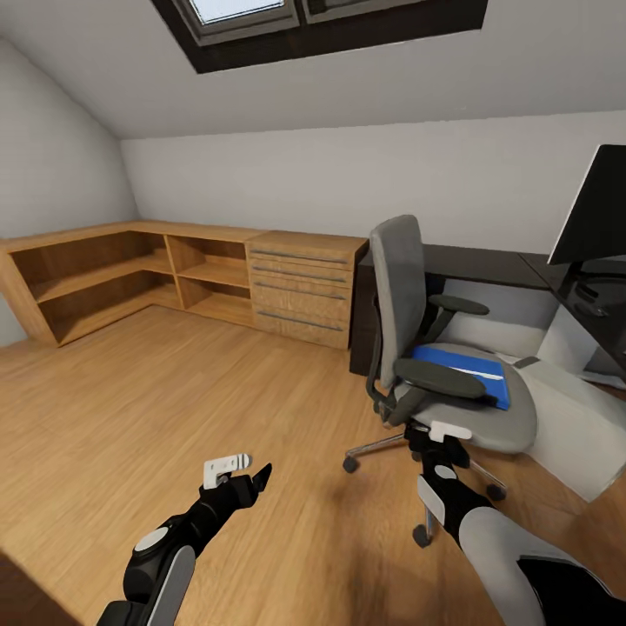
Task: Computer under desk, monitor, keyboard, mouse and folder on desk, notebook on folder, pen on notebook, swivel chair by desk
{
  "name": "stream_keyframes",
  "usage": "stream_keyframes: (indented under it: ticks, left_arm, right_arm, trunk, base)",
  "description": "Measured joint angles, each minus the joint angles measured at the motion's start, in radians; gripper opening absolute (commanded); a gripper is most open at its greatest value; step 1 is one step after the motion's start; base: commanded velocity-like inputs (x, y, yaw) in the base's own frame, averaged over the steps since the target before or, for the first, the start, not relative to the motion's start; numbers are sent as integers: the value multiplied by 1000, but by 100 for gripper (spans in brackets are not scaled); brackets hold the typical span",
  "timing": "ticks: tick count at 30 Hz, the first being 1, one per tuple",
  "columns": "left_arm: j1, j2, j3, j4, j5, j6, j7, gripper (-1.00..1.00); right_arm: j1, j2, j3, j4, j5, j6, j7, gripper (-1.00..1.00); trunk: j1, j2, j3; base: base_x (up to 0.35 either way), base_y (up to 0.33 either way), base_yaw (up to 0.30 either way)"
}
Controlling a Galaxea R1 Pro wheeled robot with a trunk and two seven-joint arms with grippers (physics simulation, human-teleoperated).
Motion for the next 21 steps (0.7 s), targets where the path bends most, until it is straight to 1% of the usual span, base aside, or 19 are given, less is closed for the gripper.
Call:
stream_keyframes:
  ticks: [3, 5, 21]
  left_arm:
    - [0, 0, 0, 1, 0, 0, 0, 100]
    - [0, 0, 0, 1, -1, 0, 0, 100]
    - [0, 0, 0, 1, -1, 0, 0, 100]
  right_arm:
    - [0, 0, -1, 0, 0, -1, 0, 100]
    - [0, -1, 0, 0, 1, -1, 1, 100]
    - [0, -1, -2, 0, 0, -1, 0, 100]
  trunk:
    - [0, 0, 0]
    - [0, 0, 1]
    - [0, 0, 12]
  base:
    - [0, 0, -37]
    - [0, 0, -195]
    - [0, 0, -259]
